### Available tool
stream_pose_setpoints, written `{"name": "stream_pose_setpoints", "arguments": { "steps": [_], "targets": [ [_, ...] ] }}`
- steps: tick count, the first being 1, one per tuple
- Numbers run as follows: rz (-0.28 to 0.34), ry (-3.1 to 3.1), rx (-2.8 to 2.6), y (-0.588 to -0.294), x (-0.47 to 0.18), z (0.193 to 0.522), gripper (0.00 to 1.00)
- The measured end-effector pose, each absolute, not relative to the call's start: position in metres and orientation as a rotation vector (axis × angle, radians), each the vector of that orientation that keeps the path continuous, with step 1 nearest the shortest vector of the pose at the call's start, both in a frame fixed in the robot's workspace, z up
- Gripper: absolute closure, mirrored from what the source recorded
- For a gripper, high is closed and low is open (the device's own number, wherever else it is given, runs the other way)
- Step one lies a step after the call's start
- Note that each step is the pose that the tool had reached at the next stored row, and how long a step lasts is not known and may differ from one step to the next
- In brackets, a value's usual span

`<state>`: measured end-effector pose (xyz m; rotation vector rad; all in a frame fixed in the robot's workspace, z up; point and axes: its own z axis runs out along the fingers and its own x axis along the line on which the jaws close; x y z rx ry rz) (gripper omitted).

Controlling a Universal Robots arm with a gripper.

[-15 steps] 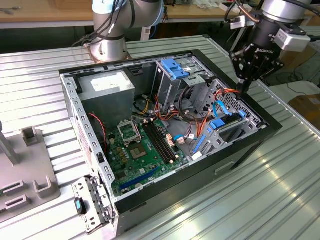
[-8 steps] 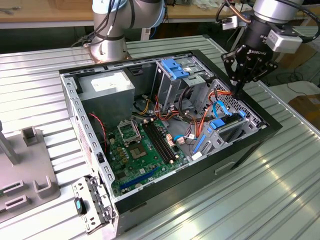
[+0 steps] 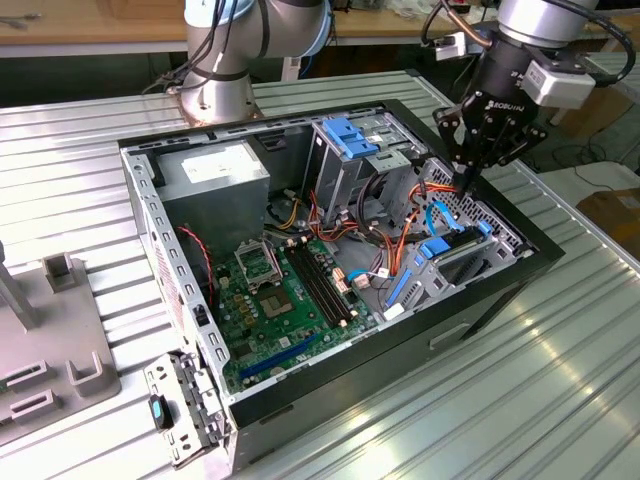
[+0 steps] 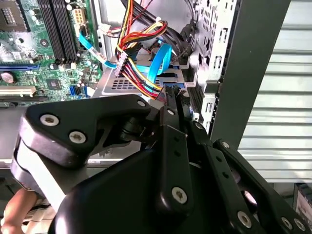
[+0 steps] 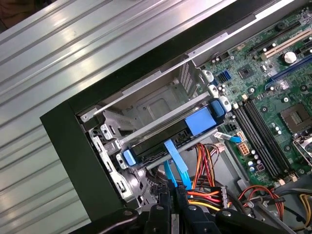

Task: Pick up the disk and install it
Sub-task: 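Insert the second disk wire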

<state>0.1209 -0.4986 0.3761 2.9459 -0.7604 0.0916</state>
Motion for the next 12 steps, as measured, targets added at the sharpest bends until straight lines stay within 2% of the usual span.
{"name": "stream_pose_setpoints", "arguments": {
  "steps": [12],
  "targets": [
    [0.078, -1.016, 2.863, -0.4986, 0.121, 0.3704, 0.84]
  ]
}}
